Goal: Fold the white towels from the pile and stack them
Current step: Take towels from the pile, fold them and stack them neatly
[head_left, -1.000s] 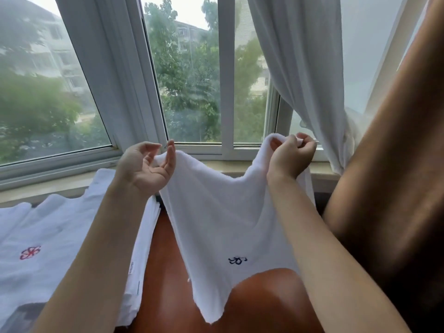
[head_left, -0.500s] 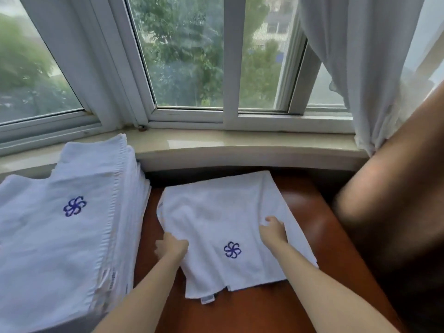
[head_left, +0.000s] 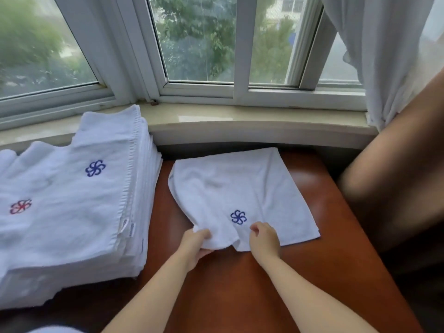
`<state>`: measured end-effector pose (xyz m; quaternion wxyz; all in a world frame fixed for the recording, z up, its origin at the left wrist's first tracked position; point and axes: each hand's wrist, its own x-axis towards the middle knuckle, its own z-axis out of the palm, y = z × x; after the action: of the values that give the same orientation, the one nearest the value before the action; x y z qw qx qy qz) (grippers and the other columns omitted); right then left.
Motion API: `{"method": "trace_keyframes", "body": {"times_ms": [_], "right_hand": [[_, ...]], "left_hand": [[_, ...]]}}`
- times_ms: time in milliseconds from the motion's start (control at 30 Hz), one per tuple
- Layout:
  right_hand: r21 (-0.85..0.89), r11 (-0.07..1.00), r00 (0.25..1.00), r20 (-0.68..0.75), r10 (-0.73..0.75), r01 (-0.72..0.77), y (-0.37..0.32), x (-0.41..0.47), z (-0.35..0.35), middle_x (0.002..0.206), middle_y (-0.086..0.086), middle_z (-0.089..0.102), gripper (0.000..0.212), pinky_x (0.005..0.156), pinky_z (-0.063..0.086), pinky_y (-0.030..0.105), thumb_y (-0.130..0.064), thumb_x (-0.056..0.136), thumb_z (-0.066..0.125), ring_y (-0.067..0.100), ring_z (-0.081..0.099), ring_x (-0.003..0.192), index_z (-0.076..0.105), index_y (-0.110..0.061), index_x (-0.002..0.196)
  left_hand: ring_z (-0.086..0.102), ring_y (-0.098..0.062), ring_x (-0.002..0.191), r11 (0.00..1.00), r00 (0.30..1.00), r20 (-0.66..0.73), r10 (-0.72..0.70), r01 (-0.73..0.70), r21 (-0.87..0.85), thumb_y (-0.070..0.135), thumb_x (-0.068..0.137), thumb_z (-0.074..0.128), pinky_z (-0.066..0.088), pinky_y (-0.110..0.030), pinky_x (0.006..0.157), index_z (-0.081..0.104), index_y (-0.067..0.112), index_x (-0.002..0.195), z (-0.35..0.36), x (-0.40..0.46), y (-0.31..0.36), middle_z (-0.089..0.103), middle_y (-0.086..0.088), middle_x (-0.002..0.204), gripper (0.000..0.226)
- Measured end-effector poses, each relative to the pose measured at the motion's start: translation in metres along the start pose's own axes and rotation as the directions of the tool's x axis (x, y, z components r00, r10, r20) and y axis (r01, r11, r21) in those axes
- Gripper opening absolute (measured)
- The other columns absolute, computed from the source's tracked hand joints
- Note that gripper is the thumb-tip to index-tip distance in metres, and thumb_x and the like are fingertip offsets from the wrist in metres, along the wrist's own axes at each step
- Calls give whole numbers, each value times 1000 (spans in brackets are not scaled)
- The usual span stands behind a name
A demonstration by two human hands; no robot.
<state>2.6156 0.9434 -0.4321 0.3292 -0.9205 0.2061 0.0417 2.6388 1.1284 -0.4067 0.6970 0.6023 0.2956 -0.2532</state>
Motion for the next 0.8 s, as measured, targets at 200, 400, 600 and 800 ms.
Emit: {"method": "trace_keyframes", "body": {"times_ms": [200, 400, 600, 800], "right_hand": [[-11, 965, 962, -83, 259, -261, 18, -11, -10, 113, 8, 62, 24, 83, 46, 34, -14, 90, 45, 28, 56, 102, 59, -17, 109], [452, 680, 669, -215, 711, -577, 33, 5, -34, 142, 19, 30, 65, 103, 33, 48, -14, 81, 63, 39, 33, 125, 32, -10, 138], [810, 267, 577, 105, 810, -522, 25, 43, -62, 138, 20, 46, 56, 96, 45, 44, -18, 87, 61, 38, 51, 120, 40, -1, 136], [807, 438, 545, -177, 819, -396, -3, 83, -101, 131, 21, 50, 39, 96, 39, 46, -28, 100, 36, 42, 51, 115, 55, -2, 120]], "left_hand": [[43, -11, 36, 995, 969, -225, -100, 96, -27, 0, 83, 42, 31, -13, 35, 54, 14, 89, -33, -19, -20, 58, -7, 76, 20], [66, -28, 76, 997, 975, -211, -67, 61, -35, 12, 84, 64, 50, -30, 59, 62, 7, 107, -49, -21, -25, 69, -13, 94, 23], [63, -31, 80, 967, 978, -208, 12, -64, -246, 2, 83, 64, 47, -26, 46, 56, -3, 124, -21, -10, 17, 64, -21, 111, 42], [58, -30, 107, 924, 969, -192, 154, -210, -320, 11, 83, 67, 56, -34, 68, 46, 8, 136, 3, 11, 108, 52, -17, 130, 57]]}}
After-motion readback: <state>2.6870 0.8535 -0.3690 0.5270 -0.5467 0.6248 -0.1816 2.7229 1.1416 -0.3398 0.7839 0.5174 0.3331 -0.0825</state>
